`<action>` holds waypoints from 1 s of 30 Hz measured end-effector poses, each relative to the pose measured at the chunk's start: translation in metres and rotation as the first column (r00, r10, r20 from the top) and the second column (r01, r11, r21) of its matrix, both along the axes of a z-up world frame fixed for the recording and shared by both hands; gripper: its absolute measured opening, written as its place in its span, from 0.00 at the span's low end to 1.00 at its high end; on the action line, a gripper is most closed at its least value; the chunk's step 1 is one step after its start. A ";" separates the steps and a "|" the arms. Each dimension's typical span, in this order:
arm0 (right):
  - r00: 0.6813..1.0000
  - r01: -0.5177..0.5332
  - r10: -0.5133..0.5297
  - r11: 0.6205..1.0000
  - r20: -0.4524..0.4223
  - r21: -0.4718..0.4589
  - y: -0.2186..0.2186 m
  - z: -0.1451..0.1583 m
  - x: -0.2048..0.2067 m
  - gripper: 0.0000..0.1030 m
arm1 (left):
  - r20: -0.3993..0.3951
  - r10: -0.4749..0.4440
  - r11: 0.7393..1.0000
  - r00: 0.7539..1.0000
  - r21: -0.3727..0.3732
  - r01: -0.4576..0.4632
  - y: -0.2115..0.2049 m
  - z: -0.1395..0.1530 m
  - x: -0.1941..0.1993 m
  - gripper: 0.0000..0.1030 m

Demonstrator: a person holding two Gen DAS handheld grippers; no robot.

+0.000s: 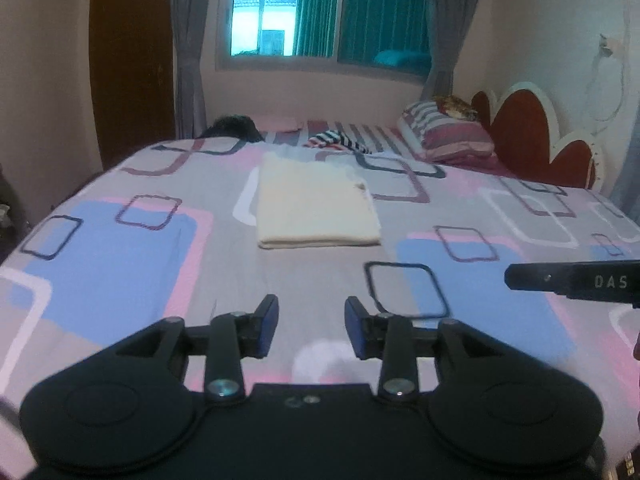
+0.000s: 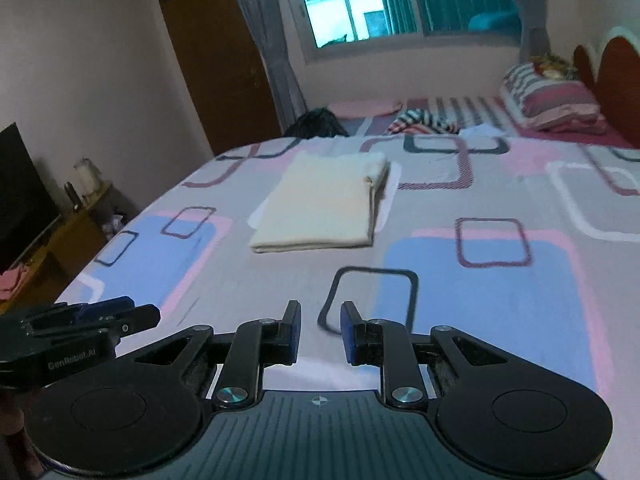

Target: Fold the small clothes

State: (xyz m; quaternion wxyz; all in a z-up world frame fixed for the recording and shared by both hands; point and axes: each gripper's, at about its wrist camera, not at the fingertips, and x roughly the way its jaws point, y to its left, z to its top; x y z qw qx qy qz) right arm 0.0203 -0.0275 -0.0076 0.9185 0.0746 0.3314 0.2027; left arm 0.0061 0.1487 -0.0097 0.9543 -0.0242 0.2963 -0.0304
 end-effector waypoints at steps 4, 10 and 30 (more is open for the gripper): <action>0.999 0.016 -0.011 0.994 0.047 -0.111 0.007 0.019 -0.050 0.56 | 0.093 0.087 0.996 0.992 0.020 -0.089 -0.008 0.018 -0.048 0.99; 0.977 0.164 -0.135 0.971 0.168 -0.174 -0.002 0.025 -0.088 1.00 | 0.153 0.129 0.990 0.980 0.039 -0.137 -0.011 0.033 -0.075 1.00; 0.970 0.180 -0.161 0.979 0.183 -0.095 -0.032 0.048 -0.121 1.00 | 0.187 0.075 0.993 0.980 0.072 -0.090 -0.024 0.055 -0.096 1.00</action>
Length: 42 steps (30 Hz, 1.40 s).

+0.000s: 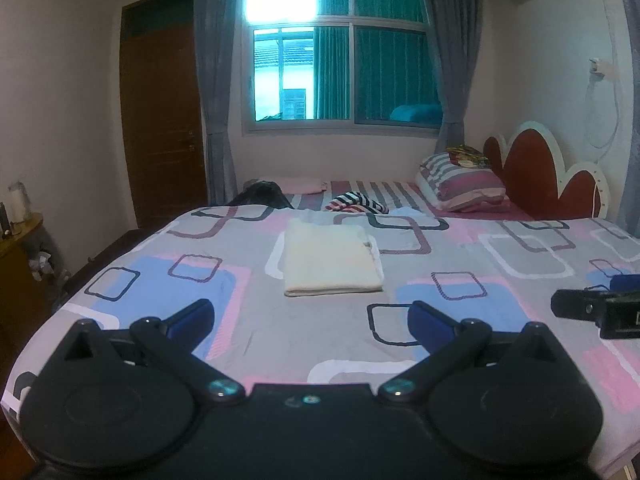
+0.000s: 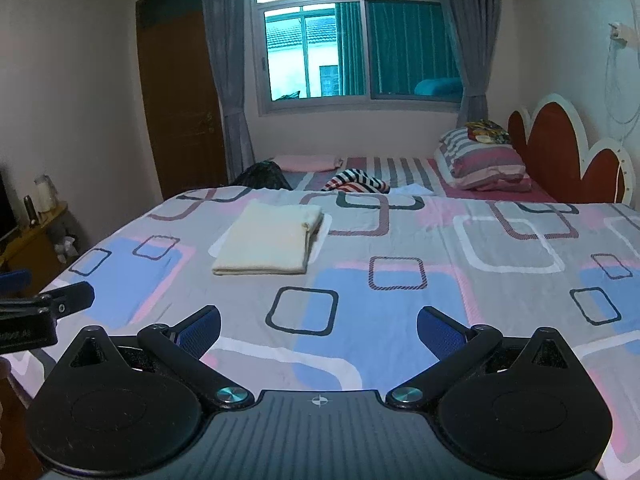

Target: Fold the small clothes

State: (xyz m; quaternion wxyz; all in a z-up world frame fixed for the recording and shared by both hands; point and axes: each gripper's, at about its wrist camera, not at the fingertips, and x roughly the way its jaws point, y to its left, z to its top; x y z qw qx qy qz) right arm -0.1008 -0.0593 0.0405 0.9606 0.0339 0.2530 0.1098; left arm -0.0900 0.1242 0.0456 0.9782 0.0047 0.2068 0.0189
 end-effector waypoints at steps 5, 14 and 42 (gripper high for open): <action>1.000 -0.009 0.009 1.000 -0.003 0.000 0.000 0.001 0.001 1.00 | -0.001 0.004 1.000 1.000 -0.003 -0.004 0.002 0.000 0.001 1.00; 1.000 -0.025 0.025 1.000 -0.007 -0.019 -0.003 0.004 -0.001 1.00 | 0.001 0.002 1.000 1.000 -0.007 -0.002 0.004 0.000 0.003 1.00; 0.999 -0.032 0.032 0.999 -0.006 -0.025 -0.007 0.011 0.001 1.00 | 0.007 -0.006 1.000 1.000 -0.003 0.006 -0.001 0.003 0.002 1.00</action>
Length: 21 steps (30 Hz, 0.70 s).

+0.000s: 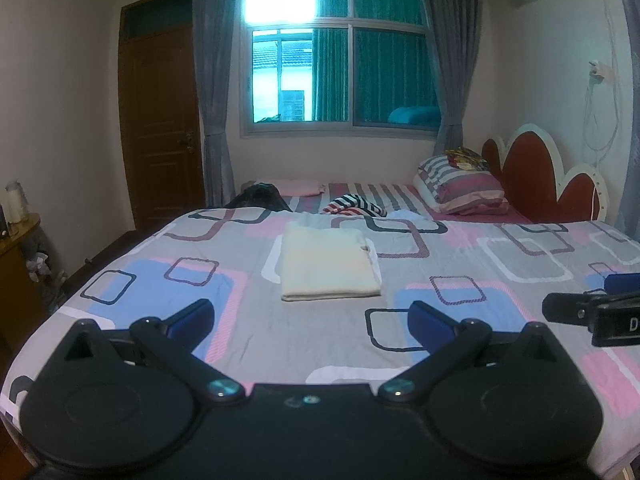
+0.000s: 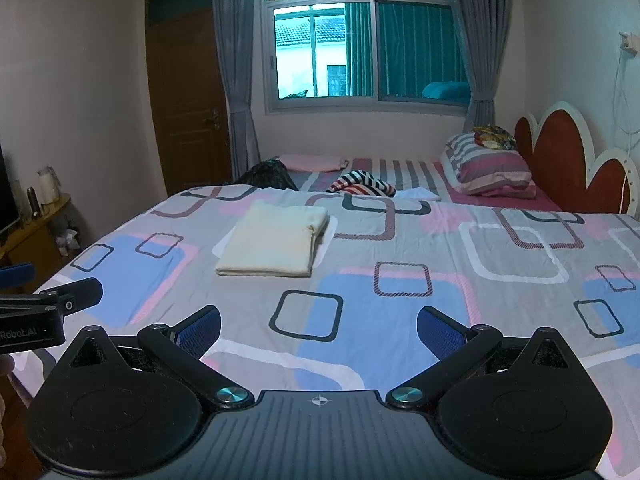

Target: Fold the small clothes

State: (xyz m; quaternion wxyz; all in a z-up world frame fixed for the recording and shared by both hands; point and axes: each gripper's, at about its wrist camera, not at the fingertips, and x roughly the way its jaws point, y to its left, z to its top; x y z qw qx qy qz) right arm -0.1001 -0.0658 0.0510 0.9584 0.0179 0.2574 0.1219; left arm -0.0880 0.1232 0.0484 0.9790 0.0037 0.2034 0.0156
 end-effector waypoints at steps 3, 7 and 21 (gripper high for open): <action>1.000 0.000 0.000 1.000 -0.003 0.002 0.000 0.000 0.001 1.00 | -0.001 -0.002 1.000 1.000 0.000 0.002 0.000 -0.001 -0.001 1.00; 1.000 0.000 0.000 1.000 -0.006 -0.001 0.001 0.000 0.002 1.00 | -0.001 -0.001 1.000 1.000 -0.001 0.001 0.000 0.000 -0.001 1.00; 1.000 -0.001 0.001 1.000 -0.011 -0.002 0.002 -0.002 0.003 1.00 | -0.002 0.000 1.000 1.000 -0.001 0.000 -0.002 0.001 0.000 1.00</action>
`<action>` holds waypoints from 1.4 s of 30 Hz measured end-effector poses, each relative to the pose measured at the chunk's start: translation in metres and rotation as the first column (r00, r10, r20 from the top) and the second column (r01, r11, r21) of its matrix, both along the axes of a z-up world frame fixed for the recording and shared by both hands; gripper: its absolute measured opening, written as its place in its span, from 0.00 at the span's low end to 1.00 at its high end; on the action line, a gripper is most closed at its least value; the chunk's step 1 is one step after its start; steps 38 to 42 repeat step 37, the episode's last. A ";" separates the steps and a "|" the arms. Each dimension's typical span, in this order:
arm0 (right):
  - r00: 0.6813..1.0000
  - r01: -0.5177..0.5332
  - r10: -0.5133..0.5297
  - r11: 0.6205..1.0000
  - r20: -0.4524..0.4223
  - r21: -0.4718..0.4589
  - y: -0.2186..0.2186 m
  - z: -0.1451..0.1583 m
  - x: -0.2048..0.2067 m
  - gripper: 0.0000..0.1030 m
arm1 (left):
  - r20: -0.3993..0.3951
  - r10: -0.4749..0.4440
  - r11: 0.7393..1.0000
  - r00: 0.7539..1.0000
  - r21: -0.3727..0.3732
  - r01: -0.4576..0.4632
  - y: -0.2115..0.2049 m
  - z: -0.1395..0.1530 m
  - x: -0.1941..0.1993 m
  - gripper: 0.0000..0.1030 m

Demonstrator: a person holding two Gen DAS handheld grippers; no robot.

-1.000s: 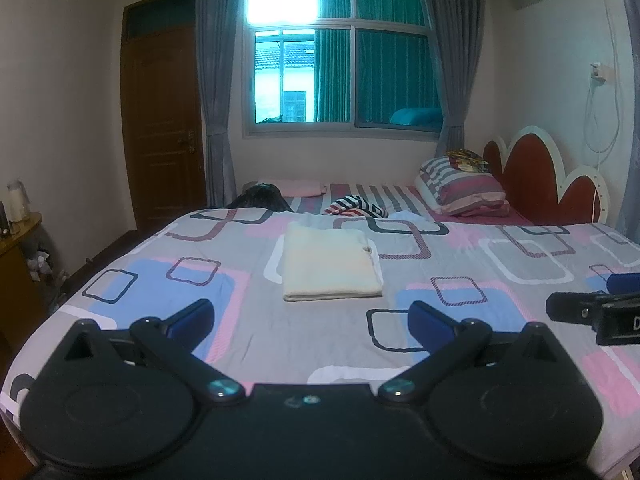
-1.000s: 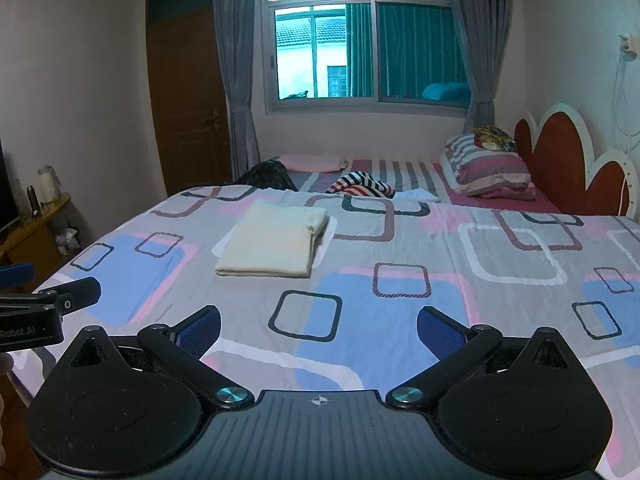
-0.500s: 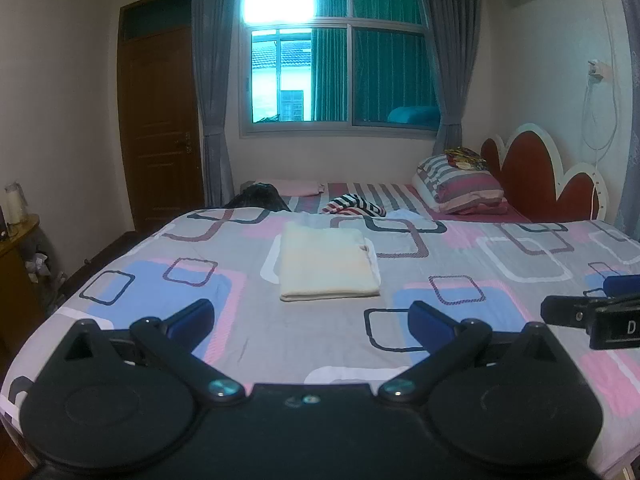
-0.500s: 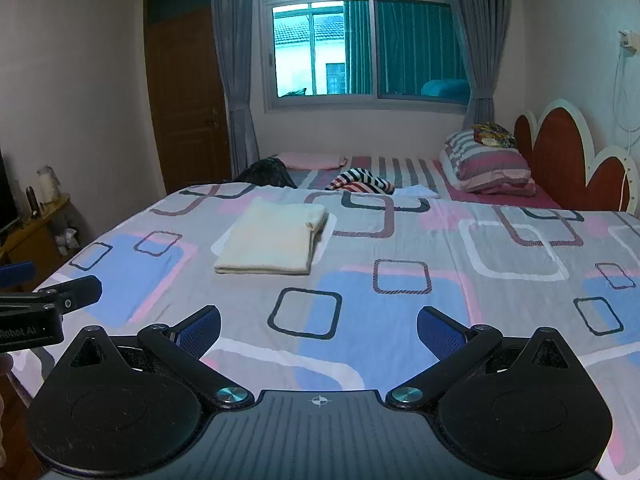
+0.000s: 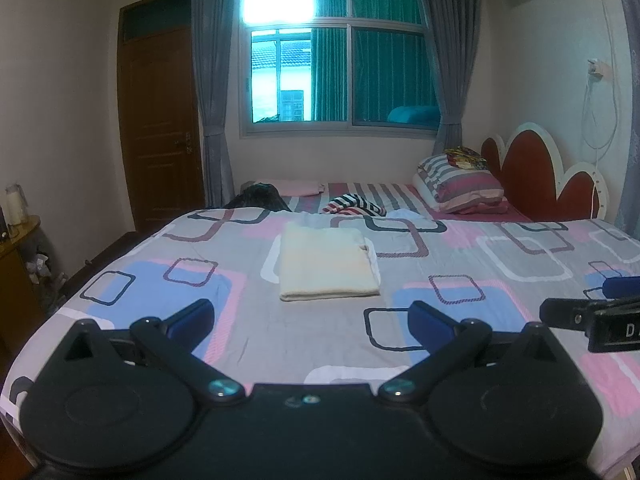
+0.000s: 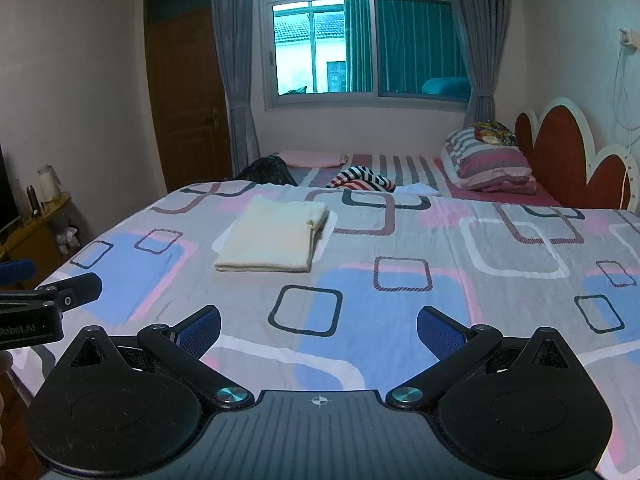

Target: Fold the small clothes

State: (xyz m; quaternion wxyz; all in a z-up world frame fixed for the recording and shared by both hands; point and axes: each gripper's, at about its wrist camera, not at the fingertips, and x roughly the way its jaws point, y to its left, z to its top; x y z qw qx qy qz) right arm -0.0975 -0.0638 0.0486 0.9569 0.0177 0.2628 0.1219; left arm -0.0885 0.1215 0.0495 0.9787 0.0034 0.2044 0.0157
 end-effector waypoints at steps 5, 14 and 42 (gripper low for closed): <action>1.000 -0.002 0.002 1.000 -0.002 -0.005 0.003 -0.001 0.000 1.00 | -0.005 -0.010 1.000 1.000 -0.001 0.010 0.000 0.000 0.000 0.99; 1.000 -0.003 0.003 1.000 0.002 -0.003 0.005 -0.002 -0.001 1.00 | -0.021 -0.001 1.000 1.000 -0.021 0.001 0.001 0.000 0.001 0.99; 1.000 -0.025 0.025 1.000 0.014 0.010 -0.002 0.002 -0.003 1.00 | 0.058 0.017 0.999 0.998 0.027 -0.018 0.005 0.005 -0.003 0.99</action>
